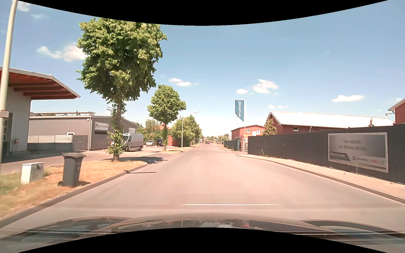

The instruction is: Follow the waypoints while adhering to traffic rules and regulations

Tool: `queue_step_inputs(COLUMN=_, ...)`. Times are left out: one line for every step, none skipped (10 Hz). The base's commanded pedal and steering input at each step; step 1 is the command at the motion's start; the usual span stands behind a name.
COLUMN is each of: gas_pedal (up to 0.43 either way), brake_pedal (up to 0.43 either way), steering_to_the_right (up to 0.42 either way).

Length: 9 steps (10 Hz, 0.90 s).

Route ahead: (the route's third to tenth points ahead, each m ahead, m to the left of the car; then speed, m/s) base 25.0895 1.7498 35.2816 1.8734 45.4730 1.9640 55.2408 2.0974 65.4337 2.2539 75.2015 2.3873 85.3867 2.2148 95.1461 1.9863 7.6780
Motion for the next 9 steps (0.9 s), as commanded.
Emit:
queue_step_inputs(gas_pedal=0.169, brake_pedal=0.0, steering_to_the_right=0.009)
queue_step_inputs(gas_pedal=0.169, brake_pedal=0.0, steering_to_the_right=0.009)
queue_step_inputs(gas_pedal=0.169, brake_pedal=0.0, steering_to_the_right=0.009)
queue_step_inputs(gas_pedal=0.169, brake_pedal=0.0, steering_to_the_right=0.009)
queue_step_inputs(gas_pedal=0.169, brake_pedal=0.0, steering_to_the_right=0.008)
queue_step_inputs(gas_pedal=0.169, brake_pedal=0.0, steering_to_the_right=0.008)
queue_step_inputs(gas_pedal=0.169, brake_pedal=0.0, steering_to_the_right=0.008)
queue_step_inputs(gas_pedal=0.169, brake_pedal=0.0, steering_to_the_right=0.008)
queue_step_inputs(gas_pedal=0.169, brake_pedal=0.0, steering_to_the_right=0.008)
